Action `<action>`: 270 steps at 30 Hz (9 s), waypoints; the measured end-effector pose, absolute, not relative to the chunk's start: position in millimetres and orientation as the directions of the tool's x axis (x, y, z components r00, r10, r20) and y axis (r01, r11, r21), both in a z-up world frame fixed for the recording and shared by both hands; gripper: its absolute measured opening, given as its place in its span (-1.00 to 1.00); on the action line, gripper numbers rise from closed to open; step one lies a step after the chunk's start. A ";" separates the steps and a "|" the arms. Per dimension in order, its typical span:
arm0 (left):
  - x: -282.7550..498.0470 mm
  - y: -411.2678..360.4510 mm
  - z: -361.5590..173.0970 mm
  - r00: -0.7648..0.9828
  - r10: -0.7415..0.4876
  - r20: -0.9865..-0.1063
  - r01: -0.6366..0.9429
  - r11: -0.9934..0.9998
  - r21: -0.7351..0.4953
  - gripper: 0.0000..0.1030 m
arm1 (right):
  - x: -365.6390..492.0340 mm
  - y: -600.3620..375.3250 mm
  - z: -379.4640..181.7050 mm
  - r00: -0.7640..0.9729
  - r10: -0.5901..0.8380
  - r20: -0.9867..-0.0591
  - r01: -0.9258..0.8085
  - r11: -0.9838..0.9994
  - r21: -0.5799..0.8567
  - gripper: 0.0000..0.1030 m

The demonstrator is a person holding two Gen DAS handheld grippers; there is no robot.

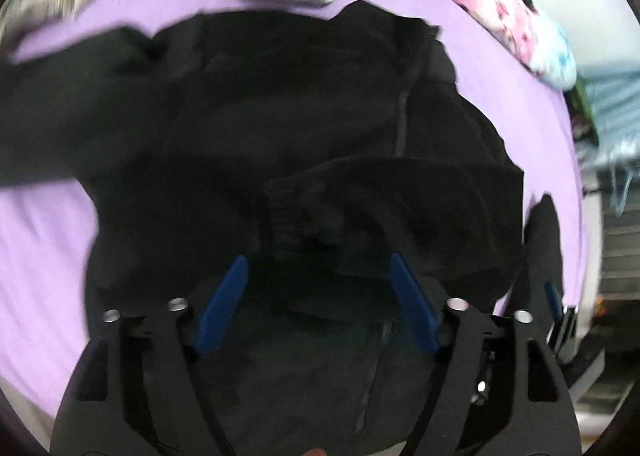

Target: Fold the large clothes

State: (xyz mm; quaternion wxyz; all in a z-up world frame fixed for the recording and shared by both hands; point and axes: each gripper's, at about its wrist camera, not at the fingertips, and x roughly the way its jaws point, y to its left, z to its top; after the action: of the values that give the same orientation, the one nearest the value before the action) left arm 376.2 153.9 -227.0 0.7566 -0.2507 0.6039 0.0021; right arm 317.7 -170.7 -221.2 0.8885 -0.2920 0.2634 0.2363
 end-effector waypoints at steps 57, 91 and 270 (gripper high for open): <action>304.3 241.1 -277.9 0.421 -0.119 -0.899 -0.388 0.872 -0.298 0.20 | 355.7 -175.8 -262.6 0.701 0.194 -0.687 -0.558 0.749 -0.358 0.72; 305.7 175.0 -280.7 0.539 -0.130 -0.832 -0.248 0.920 -0.304 0.87 | 394.1 -184.1 -294.7 0.568 0.339 -0.750 -0.488 0.873 0.025 0.89; 358.5 144.5 -281.9 0.538 -0.037 -0.842 -0.085 0.991 -0.098 0.88 | 431.4 -213.8 -281.4 0.393 0.425 -0.815 -0.247 0.903 0.351 0.87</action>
State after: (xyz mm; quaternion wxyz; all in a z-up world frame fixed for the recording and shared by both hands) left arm 358.5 144.5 -281.9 0.8747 -0.0638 0.4803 0.0138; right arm 431.4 -213.8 -281.4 0.8302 0.0868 0.5123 0.2022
